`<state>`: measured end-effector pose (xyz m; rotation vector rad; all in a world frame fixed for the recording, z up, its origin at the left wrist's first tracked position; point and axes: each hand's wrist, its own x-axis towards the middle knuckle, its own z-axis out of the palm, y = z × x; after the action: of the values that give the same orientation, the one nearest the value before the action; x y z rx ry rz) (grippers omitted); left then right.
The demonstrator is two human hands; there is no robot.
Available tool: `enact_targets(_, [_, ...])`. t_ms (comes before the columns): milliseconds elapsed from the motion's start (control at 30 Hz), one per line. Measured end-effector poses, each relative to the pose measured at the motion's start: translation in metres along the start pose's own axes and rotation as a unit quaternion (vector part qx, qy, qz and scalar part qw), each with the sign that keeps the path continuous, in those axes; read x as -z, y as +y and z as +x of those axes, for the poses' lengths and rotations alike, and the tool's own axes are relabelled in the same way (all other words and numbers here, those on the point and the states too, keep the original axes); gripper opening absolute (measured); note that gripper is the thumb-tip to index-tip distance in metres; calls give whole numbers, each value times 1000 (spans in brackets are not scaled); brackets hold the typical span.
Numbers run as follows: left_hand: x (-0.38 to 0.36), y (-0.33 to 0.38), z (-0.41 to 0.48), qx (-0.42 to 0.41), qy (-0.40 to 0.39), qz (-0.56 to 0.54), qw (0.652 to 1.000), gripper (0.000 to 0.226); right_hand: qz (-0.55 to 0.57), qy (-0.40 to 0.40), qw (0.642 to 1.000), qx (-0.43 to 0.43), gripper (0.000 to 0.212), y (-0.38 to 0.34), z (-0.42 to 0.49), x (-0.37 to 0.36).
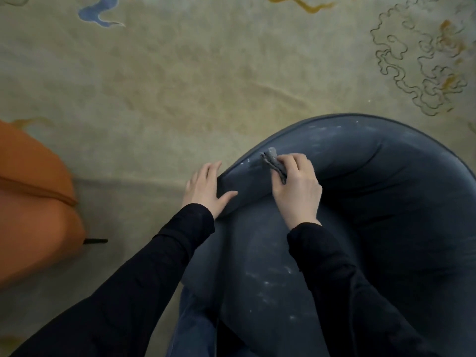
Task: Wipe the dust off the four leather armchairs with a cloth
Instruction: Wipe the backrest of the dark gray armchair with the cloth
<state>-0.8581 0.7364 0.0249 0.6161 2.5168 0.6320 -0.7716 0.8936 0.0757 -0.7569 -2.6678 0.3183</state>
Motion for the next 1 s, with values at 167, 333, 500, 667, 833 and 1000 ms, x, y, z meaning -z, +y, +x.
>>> enact_targets(167, [-21,-4,18,-27,17,-47,998,76,-27,25,996,86,14,-1,14,-34])
enact_targets(333, [-37,-13,21,-49,45,-112,992,62,41,46,995,73,18,4,6,-56])
enact_targets(500, [-44,-14,19,-52,62,-167,983,57,126,59,989,52,26,3,-1,-67])
enact_targets(667, [-47,-11,17,-53,79,-196,976,55,157,88,982,62,20,2,0,-73])
enact_targets(833, [-48,-11,17,-47,80,-211,973,55,194,79,976,64,18,4,-3,-75])
enact_targets(1000, [-45,-14,19,-56,73,-225,970,54,212,43,967,135,15,3,-5,-67])
